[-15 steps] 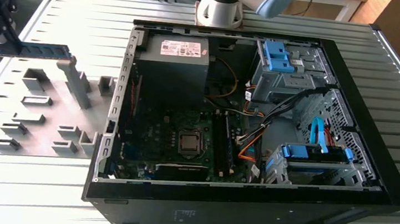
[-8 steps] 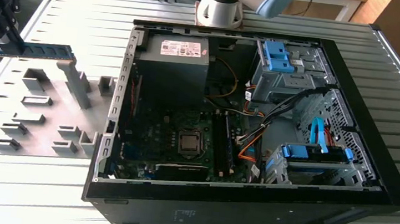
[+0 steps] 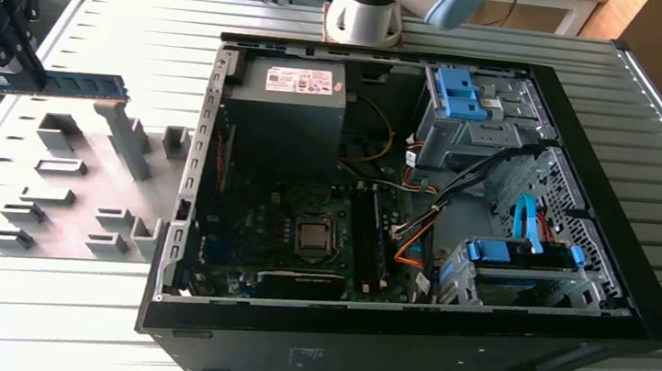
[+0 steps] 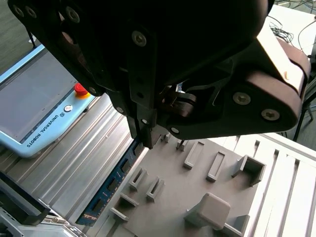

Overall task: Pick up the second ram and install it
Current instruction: 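Pick up the second ram and move it above second insertion slot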

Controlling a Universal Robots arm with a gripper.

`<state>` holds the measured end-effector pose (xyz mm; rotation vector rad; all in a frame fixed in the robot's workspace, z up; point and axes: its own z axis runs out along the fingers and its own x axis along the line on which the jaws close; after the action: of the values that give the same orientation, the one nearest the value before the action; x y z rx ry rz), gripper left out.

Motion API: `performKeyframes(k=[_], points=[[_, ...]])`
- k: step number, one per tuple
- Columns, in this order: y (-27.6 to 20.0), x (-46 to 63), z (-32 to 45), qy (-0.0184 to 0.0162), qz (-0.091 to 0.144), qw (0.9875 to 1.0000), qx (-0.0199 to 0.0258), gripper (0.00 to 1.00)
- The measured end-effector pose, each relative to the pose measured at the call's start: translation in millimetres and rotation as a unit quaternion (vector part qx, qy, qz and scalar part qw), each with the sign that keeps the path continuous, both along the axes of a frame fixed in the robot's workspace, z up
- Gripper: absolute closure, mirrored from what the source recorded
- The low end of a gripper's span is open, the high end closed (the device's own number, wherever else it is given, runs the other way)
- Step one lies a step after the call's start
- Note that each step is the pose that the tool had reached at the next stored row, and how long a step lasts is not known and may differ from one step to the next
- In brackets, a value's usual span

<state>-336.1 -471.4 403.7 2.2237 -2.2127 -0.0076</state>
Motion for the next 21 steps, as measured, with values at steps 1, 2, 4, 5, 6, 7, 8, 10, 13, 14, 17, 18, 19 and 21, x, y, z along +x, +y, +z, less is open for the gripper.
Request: performKeyframes(k=[1, 2, 4, 5, 6, 7, 8, 10, 13, 14, 17, 18, 19, 21], points=[[0.0, 0.5, 0.0, 0.0000, 0.000, 1.0000, 0.0000, 0.86], [0.0, 1.0, 0.0, 0.0000, 0.000, 1.0000, 0.0000, 0.86], [0.0, 2.0, 0.0, 0.0000, 0.000, 1.0000, 0.0000, 0.86], [0.0, 2.5, 0.0, 0.0000, 0.000, 1.0000, 0.0000, 0.86], [0.0, 3.0, 0.0, 0.0000, 0.000, 1.0000, 0.0000, 0.86], [0.0, 3.6, 0.0, 0.0000, 0.000, 1.0000, 0.0000, 0.86], [0.0, 4.1, 0.0, 0.0000, 0.000, 1.0000, 0.0000, 0.86], [0.0, 5.1, 0.0, 0.0000, 0.000, 1.0000, 0.0000, 0.86], [0.0, 7.5, 0.0, 0.0000, 0.000, 1.0000, 0.0000, 0.86], [0.0, 8.2, 0.0, 0.0000, 0.000, 1.0000, 0.0000, 0.86], [0.0, 10.3, 0.0, 0.0000, 0.000, 1.0000, 0.0000, 0.86], [0.0, 11.0, 0.0, 0.0000, 0.000, 1.0000, 0.0000, 0.86], [0.0, 11.7, 0.0, 0.0000, 0.000, 1.0000, 0.0000, 0.86], [0.0, 13.2, 0.0, 0.0000, 0.000, 1.0000, 0.0000, 0.86]])
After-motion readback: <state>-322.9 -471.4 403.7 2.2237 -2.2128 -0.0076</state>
